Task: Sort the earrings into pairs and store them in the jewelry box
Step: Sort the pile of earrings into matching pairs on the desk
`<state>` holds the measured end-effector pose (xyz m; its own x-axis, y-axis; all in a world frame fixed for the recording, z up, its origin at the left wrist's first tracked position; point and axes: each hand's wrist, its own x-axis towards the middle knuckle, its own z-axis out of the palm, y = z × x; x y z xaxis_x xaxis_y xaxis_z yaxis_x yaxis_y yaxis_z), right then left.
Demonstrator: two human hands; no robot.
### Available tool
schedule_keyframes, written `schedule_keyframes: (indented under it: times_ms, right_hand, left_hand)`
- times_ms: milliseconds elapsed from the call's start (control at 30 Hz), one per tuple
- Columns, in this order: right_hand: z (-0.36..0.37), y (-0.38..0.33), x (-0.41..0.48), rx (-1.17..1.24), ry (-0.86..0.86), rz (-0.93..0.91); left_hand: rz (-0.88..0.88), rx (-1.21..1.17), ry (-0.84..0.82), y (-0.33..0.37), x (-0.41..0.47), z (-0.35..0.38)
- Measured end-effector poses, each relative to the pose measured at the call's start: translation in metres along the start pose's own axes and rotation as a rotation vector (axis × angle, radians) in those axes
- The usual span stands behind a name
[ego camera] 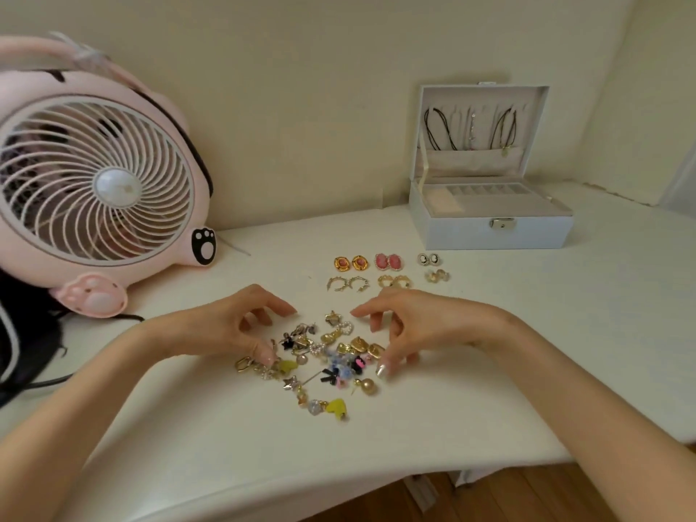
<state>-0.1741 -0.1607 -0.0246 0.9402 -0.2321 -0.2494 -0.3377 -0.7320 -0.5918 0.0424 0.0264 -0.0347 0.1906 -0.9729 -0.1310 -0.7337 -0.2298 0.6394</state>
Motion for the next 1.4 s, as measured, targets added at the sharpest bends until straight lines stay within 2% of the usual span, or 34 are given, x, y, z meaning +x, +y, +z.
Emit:
schedule_keyframes:
  times_ms: [133,233,300,400,500,700,1000,1167,1400]
  right_hand:
    - [-0.001,-0.013,0.016,-0.035,-0.058,-0.004]
    - [-0.003,-0.017,0.029,0.009,-0.091,-0.022]
    - [-0.005,-0.018,0.036,0.06,-0.15,-0.039]
    - [-0.011,-0.021,0.045,-0.005,-0.217,-0.079]
    - [-0.016,-0.027,0.049,-0.041,-0.268,-0.097]
    - [-0.014,-0.029,0.04,0.023,-0.282,-0.081]
    - [-0.005,-0.034,0.022,-0.072,-0.194,-0.117]
    - [-0.007,-0.029,0.017,-0.043,-0.173,-0.021]
    - [0.0,-0.034,0.017,0.048,-0.128,0.029]
  left_hand:
    - [0.063,0.031,0.058,-0.003,0.009,0.004]
    - [0.082,0.041,0.036,-0.003,0.017,0.006]
    - [0.096,-0.058,0.07,-0.006,0.017,0.012]
    - [0.114,-0.206,0.22,-0.01,0.011,0.026]
    - [0.086,-0.296,0.263,-0.009,0.007,0.029]
    - [0.065,-0.34,0.191,-0.005,0.004,0.021]
    - [0.114,-0.303,0.12,0.003,0.003,0.024]
    - [0.098,-0.271,0.057,0.008,-0.001,0.021]
    - [0.022,-0.079,0.048,0.01,-0.008,0.001]
